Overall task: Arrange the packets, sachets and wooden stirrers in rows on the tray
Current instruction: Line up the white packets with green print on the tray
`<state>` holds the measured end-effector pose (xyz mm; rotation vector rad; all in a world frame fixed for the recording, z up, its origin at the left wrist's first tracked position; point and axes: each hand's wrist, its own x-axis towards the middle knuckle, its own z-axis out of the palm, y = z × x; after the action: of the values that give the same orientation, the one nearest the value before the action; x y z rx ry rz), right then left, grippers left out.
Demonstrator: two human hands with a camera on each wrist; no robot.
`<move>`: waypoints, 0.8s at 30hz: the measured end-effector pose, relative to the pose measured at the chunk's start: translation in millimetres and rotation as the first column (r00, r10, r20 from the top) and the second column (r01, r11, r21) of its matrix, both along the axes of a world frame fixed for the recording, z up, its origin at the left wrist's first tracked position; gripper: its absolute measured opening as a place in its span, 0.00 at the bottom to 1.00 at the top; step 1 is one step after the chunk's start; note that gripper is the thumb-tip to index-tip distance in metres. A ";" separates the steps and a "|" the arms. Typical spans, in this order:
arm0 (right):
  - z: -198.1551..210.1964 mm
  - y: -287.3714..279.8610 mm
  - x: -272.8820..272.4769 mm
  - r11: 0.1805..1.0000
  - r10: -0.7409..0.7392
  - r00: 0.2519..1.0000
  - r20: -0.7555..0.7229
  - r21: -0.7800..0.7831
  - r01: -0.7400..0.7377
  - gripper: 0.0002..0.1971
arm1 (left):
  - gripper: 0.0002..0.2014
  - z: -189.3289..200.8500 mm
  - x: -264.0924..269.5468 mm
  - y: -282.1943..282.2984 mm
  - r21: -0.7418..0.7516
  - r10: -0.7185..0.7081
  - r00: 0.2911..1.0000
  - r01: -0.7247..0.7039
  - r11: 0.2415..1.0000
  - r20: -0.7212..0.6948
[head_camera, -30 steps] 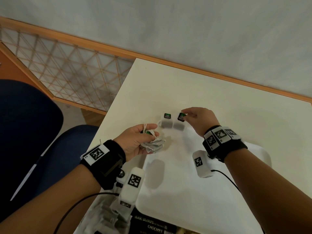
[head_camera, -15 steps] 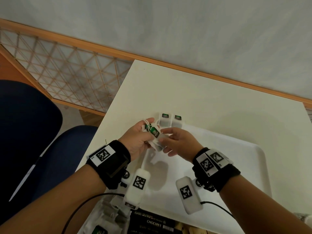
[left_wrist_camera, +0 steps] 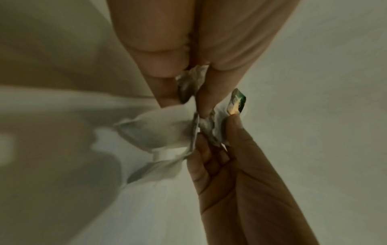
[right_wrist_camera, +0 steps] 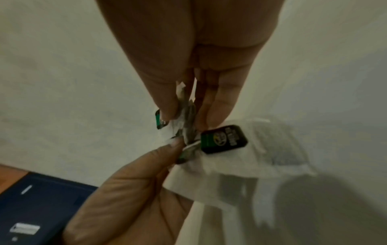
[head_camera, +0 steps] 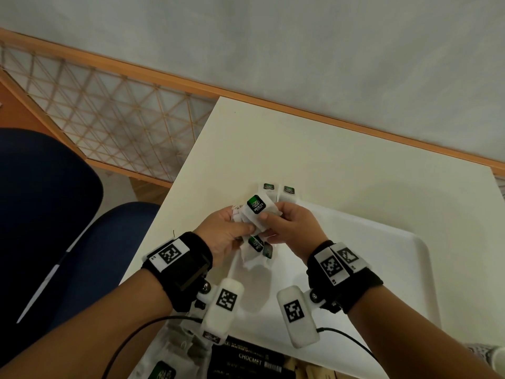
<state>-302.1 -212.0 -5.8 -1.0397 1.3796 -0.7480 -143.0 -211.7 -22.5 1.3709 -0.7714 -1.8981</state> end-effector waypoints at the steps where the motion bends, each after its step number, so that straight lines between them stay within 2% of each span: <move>1: 0.0 -0.2 -0.5 1.000 0.012 0.998 -0.062 -0.025 -0.013 0.04 | 0.31 0.6 -0.3 0.0 -0.002 -0.001 1.000 0.001 1.000 -0.006; 4: 1.5 -2.4 -1.6 0.988 0.037 0.967 -0.251 -0.134 -0.072 0.03 | 0.26 6.7 0.3 0.2 -0.006 0.002 1.000 -0.002 1.000 0.011; 7: 7.3 -6.8 -3.4 0.966 0.014 0.955 -0.297 -0.243 -0.090 0.13 | 0.19 6.9 2.5 -1.3 -0.038 -0.057 0.995 0.060 0.997 0.083; 9: 14.7 -9.3 -3.5 0.949 0.054 0.947 -0.316 -0.279 -0.147 0.13 | 0.09 6.2 4.3 -1.6 -0.062 -0.103 0.985 0.112 0.992 0.135; 10: 17.8 -10.7 -3.4 0.938 0.091 0.934 -0.346 -0.285 -0.197 0.12 | 0.08 6.1 5.0 -2.0 -0.070 -0.116 0.980 0.129 0.989 0.164; 16: 28.5 -21.8 -9.4 0.907 0.205 0.825 -0.526 -0.216 -0.363 0.07 | 0.10 5.6 10.9 -3.3 -0.104 -0.121 0.968 0.146 0.984 0.218; 21: 30.0 -30.5 -20.1 0.929 0.131 0.850 -0.510 -0.237 -0.285 0.07 | 0.15 2.3 25.4 -7.1 -0.086 -0.108 0.961 0.133 0.987 0.255; 24: 28.7 -33.1 -25.1 0.920 0.137 0.803 -0.579 -0.226 -0.320 0.11 | 0.14 2.9 30.9 -7.4 -0.078 -0.095 0.961 0.119 0.990 0.260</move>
<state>-327.2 -245.1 22.9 -1.7529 1.6050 -0.5023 -112.1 -219.1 -19.5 1.5622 -1.0665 -1.7600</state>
